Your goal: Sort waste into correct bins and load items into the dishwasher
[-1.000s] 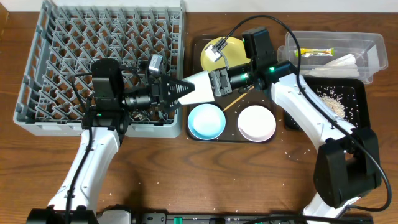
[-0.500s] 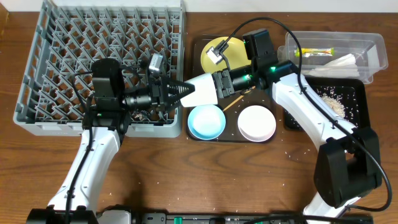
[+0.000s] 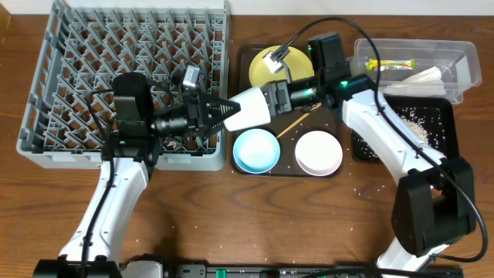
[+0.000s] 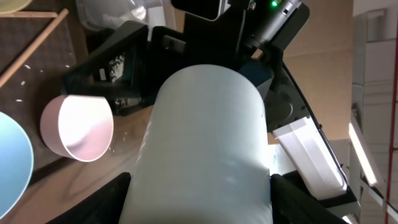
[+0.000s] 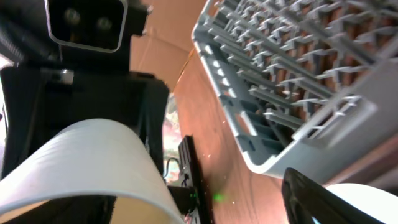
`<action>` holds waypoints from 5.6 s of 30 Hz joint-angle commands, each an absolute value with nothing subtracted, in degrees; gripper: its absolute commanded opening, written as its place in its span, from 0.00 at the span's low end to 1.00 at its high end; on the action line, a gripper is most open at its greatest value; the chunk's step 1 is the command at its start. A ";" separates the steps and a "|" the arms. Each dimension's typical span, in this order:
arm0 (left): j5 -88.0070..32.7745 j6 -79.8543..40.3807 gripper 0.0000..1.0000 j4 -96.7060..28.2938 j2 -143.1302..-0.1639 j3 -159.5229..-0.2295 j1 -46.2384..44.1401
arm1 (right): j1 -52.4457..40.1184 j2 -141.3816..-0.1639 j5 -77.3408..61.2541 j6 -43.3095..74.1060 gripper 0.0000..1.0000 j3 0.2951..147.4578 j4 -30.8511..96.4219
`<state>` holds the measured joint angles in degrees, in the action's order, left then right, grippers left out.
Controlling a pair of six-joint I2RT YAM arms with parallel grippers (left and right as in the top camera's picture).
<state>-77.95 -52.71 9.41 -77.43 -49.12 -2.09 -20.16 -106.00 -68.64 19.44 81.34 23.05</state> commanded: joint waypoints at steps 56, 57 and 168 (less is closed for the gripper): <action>-6.26 -21.02 0.24 -62.72 -96.57 -80.75 -10.70 | -7.57 -93.65 -26.83 7.57 0.95 81.73 50.19; -6.00 -21.02 0.24 -62.72 -97.36 -80.75 -10.70 | -7.57 -93.65 -26.81 7.57 0.94 81.73 50.24; -10.85 -27.53 0.85 -70.96 -84.99 -88.36 -14.90 | -19.97 -96.16 -17.10 16.97 0.83 86.21 50.37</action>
